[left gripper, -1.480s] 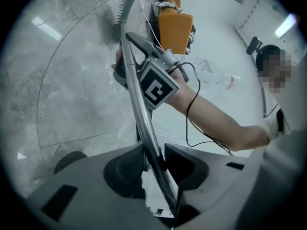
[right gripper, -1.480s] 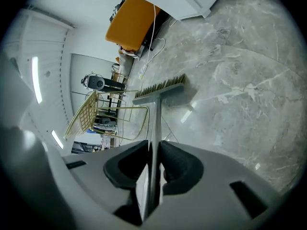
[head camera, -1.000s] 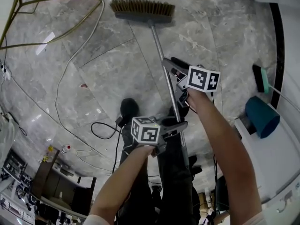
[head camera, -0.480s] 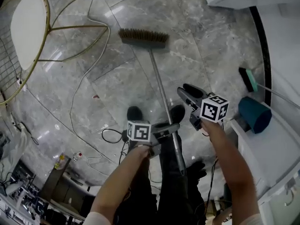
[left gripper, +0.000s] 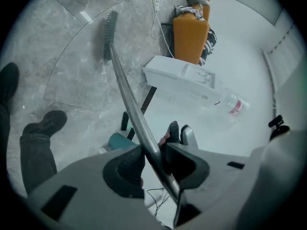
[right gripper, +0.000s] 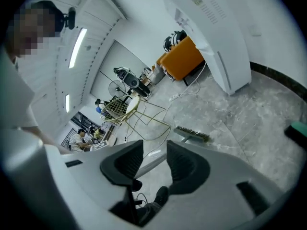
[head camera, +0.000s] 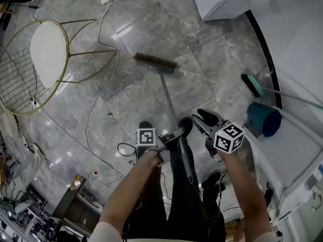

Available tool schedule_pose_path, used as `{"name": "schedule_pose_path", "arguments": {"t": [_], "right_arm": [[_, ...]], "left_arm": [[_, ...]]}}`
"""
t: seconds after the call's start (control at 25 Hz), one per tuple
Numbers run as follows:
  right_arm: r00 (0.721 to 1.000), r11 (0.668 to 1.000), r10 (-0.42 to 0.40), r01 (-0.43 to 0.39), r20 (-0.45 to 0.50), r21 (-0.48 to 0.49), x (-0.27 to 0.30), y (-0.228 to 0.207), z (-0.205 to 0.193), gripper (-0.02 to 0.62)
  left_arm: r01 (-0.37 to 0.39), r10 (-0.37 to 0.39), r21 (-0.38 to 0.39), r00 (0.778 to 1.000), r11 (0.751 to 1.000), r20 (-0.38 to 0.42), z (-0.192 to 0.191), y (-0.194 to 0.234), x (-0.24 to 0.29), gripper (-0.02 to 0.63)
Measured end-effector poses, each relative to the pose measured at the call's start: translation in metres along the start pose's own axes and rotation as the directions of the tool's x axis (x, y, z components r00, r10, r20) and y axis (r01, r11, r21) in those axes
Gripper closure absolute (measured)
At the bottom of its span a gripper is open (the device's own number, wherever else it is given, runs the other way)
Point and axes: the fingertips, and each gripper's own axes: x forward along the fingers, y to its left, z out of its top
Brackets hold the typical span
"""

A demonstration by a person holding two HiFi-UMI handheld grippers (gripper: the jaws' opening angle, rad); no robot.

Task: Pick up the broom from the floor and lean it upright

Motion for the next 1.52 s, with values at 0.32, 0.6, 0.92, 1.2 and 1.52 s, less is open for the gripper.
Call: {"name": "schedule_pose_path", "arguments": {"t": [0.32, 0.6, 0.92, 1.2, 1.52], "right_arm": [[0.996, 0.976, -0.086, 0.085, 0.006, -0.199, -0.086, 0.013, 0.039, 0.454], [0.996, 0.938, -0.083, 0.092, 0.039, -0.335, -0.141, 0.022, 0.073, 0.449], [0.990, 0.863, -0.035, 0.100, 0.139, -0.495, -0.186, 0.055, 0.138, 0.416], [0.976, 0.807, -0.009, 0.137, 0.220, -0.575, -0.193, 0.078, 0.196, 0.378], [0.947, 0.756, 0.000, 0.210, 0.321, -0.620, -0.201, 0.102, 0.250, 0.344]], "left_arm": [[-0.057, 0.057, 0.000, 0.998, 0.998, 0.030, -0.001, -0.066, 0.027, 0.475], [-0.044, 0.043, 0.021, 0.998, 0.999, 0.050, 0.015, -0.138, 0.073, 0.480], [0.030, -0.031, 0.009, 0.997, 1.000, 0.067, 0.032, -0.228, 0.131, 0.479], [0.051, -0.051, -0.005, 0.997, 0.999, 0.056, 0.057, -0.269, 0.171, 0.480], [0.043, -0.043, -0.048, 0.999, 0.998, 0.010, 0.073, -0.299, 0.200, 0.480]]}}
